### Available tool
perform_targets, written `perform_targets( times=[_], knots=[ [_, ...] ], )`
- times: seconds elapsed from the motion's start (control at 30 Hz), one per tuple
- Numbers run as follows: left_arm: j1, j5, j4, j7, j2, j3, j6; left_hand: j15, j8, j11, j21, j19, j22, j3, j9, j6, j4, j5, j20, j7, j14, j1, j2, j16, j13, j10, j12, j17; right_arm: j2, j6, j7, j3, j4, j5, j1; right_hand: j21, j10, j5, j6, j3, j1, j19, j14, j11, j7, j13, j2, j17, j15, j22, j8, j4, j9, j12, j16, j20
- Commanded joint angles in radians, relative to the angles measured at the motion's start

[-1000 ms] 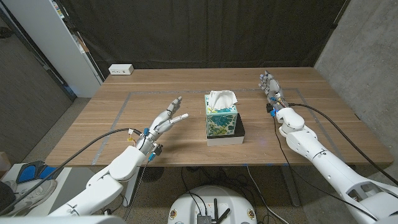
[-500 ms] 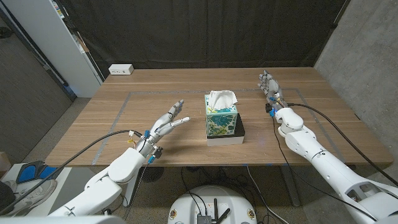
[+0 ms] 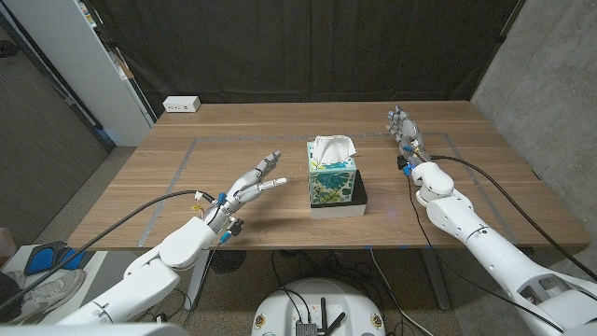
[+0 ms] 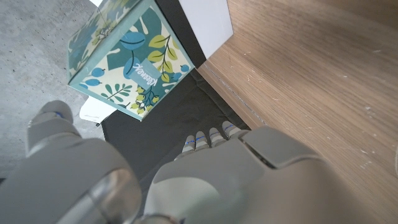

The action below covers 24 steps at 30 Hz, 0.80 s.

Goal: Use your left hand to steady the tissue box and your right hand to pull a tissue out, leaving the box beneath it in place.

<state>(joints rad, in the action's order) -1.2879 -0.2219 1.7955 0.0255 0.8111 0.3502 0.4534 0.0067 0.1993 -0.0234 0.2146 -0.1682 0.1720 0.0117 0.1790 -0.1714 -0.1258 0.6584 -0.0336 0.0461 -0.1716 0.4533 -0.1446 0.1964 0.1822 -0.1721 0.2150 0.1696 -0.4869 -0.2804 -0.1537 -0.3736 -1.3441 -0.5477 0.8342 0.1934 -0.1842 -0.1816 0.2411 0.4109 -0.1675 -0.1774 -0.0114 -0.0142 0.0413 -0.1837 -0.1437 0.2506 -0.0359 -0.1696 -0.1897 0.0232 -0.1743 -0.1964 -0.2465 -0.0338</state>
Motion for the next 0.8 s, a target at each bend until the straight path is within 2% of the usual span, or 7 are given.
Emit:
perform_targets(
  times=[0.03,0.4,0.43,0.47,0.57,0.63,0.8],
  knots=[
    [0.075,-0.028,-0.020,-0.092,0.023,0.039,-0.004,-0.007,0.011,-0.010,0.011,0.035,0.003,-0.021,0.001,-0.408,-0.005,0.008,-0.031,0.000,-0.252,0.025,-0.003,0.007,0.002,-0.331,0.015,0.004,-0.011,-0.004,-0.023,0.013,-0.032,0.001,0.029,0.001,-0.008,-0.002,0.007,0.003,-0.003,0.000,-0.005,-0.001,0.004,-0.004,-0.016,0.003,-0.013,-0.002,0.000,-0.005,-0.005,0.002,0.001,-0.013],
    [0.137,-0.067,-0.067,-0.158,0.002,0.078,0.022,-0.006,0.018,-0.012,0.017,0.091,0.002,-0.048,0.001,-0.360,-0.007,0.014,-0.034,-0.012,-0.181,0.046,-0.004,0.013,0.001,-0.286,0.019,0.003,-0.018,-0.008,-0.031,0.022,-0.053,0.001,0.048,0.001,-0.009,-0.002,0.007,0.003,-0.002,0.000,-0.005,0.000,0.003,-0.004,-0.016,0.003,-0.014,-0.002,0.000,-0.006,-0.005,0.002,0.002,-0.011],
    [0.162,-0.142,-0.091,-0.235,-0.002,0.096,0.026,-0.009,0.018,-0.018,0.016,0.094,0.002,-0.051,0.001,-0.356,-0.007,0.014,-0.035,-0.013,-0.177,0.048,-0.004,0.013,0.001,-0.283,0.018,0.003,-0.019,-0.005,-0.030,0.022,-0.055,0.000,0.049,0.000,-0.009,-0.002,0.007,0.002,-0.002,0.000,-0.005,-0.002,0.004,-0.004,-0.016,0.003,-0.014,-0.002,0.000,-0.006,-0.005,0.002,0.002,-0.010],
    [0.173,-0.167,-0.100,-0.261,-0.006,0.104,0.024,-0.010,0.019,-0.017,0.016,0.096,0.002,-0.053,0.001,-0.352,-0.008,0.015,-0.034,-0.013,-0.173,0.050,-0.004,0.013,0.001,-0.279,0.019,0.003,-0.020,-0.006,-0.033,0.022,-0.055,0.003,0.050,0.000,-0.010,-0.002,0.007,0.002,-0.002,0.001,-0.005,0.000,0.004,-0.004,-0.015,0.003,-0.014,-0.002,0.000,-0.006,-0.005,0.001,0.002,-0.010],
    [0.175,-0.051,-0.076,-0.193,0.004,0.101,0.010,-0.013,0.021,-0.020,0.017,0.111,0.002,-0.061,0.001,-0.337,-0.008,0.016,-0.035,-0.018,-0.159,0.055,-0.004,0.012,0.001,-0.261,0.022,0.003,-0.020,-0.007,-0.027,0.023,-0.057,-0.002,0.052,0.000,-0.009,-0.002,0.007,0.002,-0.002,0.001,-0.006,-0.002,0.003,-0.004,-0.015,0.003,-0.013,-0.002,0.000,-0.006,-0.005,0.002,0.002,-0.010],
    [0.190,-0.098,-0.092,-0.233,-0.004,0.111,0.020,-0.013,0.022,-0.021,0.017,0.117,0.002,-0.064,0.001,-0.329,-0.008,0.017,-0.036,-0.019,-0.155,0.058,-0.003,0.010,0.001,-0.257,0.021,0.003,-0.022,-0.007,-0.034,0.024,-0.061,0.003,0.054,0.000,-0.010,-0.002,0.007,0.002,-0.002,0.001,-0.006,-0.003,0.003,-0.004,-0.015,0.003,-0.014,-0.002,0.000,-0.006,-0.005,0.001,0.002,-0.009],
    [0.211,-0.087,-0.104,-0.242,-0.011,0.124,0.028,-0.012,0.023,-0.023,0.015,0.126,0.002,-0.072,0.001,-0.317,-0.008,0.018,-0.033,-0.020,-0.140,0.066,-0.001,0.009,0.001,-0.244,0.021,0.004,-0.020,-0.018,-0.029,0.027,-0.058,0.000,0.058,0.000,-0.010,-0.002,0.007,0.002,-0.002,0.001,-0.006,-0.004,0.003,-0.004,-0.016,0.003,-0.013,-0.002,0.000,-0.007,-0.005,0.002,0.002,-0.008]
  ],
)
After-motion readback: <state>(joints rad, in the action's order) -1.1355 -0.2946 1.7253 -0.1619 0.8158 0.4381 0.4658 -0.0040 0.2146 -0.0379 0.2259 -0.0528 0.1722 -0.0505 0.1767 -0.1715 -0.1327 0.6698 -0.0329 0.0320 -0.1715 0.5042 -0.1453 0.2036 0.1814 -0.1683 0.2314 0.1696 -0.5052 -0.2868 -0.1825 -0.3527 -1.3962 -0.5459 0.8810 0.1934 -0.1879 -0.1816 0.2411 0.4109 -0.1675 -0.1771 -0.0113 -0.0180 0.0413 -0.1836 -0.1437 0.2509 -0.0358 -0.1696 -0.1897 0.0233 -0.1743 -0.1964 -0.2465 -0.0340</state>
